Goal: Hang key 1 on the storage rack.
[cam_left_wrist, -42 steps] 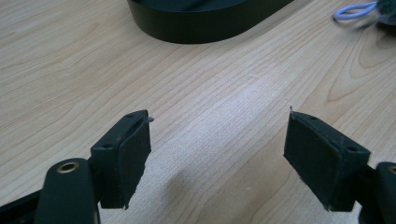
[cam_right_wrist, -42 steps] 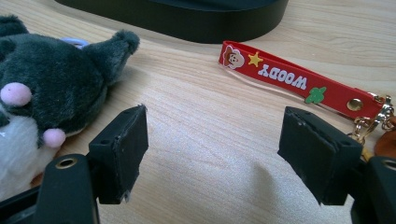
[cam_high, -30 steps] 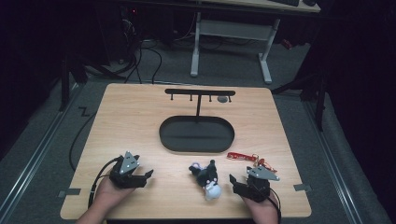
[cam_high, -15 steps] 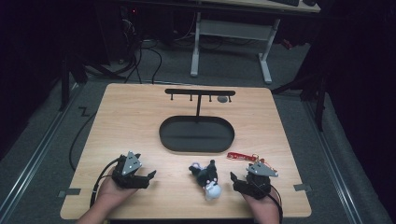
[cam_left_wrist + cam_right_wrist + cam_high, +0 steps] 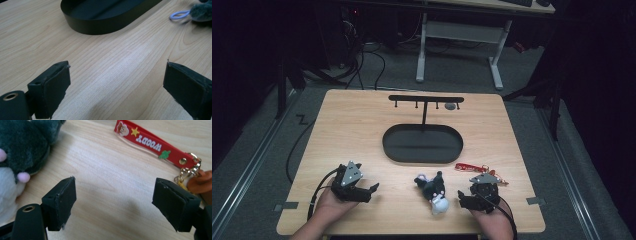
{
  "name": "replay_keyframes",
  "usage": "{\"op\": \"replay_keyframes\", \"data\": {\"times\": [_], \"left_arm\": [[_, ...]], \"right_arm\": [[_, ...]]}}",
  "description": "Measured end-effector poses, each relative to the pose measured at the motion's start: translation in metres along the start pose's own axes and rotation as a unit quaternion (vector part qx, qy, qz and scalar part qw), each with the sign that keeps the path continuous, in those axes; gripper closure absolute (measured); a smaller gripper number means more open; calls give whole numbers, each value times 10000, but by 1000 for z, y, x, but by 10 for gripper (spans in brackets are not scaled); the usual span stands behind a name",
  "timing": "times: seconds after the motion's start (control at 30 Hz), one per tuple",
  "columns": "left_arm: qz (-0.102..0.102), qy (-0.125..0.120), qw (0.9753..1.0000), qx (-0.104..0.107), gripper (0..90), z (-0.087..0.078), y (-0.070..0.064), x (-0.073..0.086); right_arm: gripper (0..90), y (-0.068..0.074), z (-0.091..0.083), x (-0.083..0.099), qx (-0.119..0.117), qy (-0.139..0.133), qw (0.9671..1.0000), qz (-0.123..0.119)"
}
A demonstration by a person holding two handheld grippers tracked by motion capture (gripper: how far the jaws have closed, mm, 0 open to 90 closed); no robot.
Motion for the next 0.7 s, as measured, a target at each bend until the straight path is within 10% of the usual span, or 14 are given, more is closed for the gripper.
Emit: {"op": "replay_keyframes", "data": {"times": [0.7], "left_arm": [[98,-26,9999,13,83,3,-4,1]], "right_arm": [[192,7,-9,-2,-167,335,9989,-284]]}}
Point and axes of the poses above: each handheld gripper's, and its own axes: z roughly forward along the jaws, x roughly out of its underside, y roughly to its left, the point moved 3 cm from there along z, roughly forward along the jaws, and after that the axes turned 2 degrees about -z, right-handed, at the moved point
